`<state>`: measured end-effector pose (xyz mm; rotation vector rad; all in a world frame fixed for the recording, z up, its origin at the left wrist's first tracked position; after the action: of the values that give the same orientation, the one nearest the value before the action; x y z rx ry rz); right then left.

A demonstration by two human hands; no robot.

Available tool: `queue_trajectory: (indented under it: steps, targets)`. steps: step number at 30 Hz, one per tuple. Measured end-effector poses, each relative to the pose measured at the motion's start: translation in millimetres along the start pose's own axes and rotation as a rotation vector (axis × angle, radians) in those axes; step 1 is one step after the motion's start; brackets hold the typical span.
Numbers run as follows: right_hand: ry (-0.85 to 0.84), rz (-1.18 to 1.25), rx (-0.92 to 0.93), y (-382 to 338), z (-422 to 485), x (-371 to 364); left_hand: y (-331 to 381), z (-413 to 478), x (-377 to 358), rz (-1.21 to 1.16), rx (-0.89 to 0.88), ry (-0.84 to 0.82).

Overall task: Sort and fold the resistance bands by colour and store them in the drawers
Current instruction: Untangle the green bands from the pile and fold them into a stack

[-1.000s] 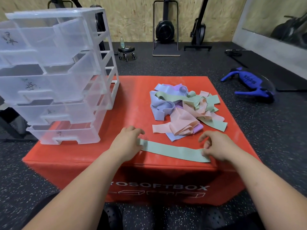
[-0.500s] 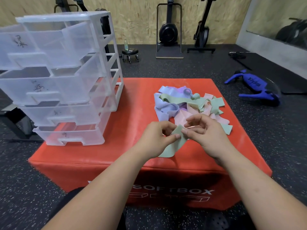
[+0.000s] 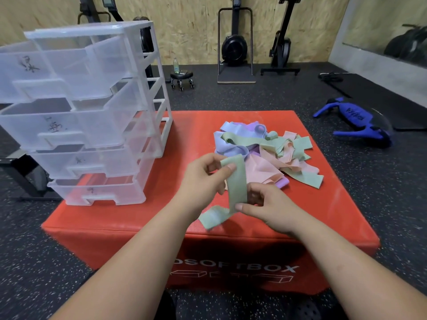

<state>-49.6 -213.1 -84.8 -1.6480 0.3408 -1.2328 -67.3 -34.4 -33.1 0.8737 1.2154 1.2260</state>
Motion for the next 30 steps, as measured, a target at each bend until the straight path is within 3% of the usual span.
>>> queue_trajectory:
  steps: [4,10,15,19,25,30]
  targets:
    - [-0.112,-0.020,-0.051,14,-3,5,2,8,32,-0.214,0.004,0.238]
    - [-0.123,-0.055,-0.151,37,-13,41,-23,8,81,-0.031,0.197,0.413]
    - [-0.070,-0.166,-0.261,76,-21,71,-50,1,95,0.213,0.371,0.355]
    - [0.075,-0.280,-0.341,99,-24,90,-70,-4,99,0.377,0.435,0.266]
    - [0.126,-0.717,-0.411,117,-23,89,-87,-11,98,0.778,0.473,0.159]
    - [0.172,-0.656,-0.456,119,-23,93,-87,-7,97,0.782,0.486,0.171]
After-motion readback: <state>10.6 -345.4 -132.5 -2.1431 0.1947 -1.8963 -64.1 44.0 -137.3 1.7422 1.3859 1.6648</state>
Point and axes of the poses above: each hand's wrist, its own z-axis towards the middle knuckle, its own x-axis out of the back of the hand, y = z × x, the point moved 6 cm from there along z, towards the middle knuckle, and after that the axes turned 14 degrees about -z, right-handed, at the moved point
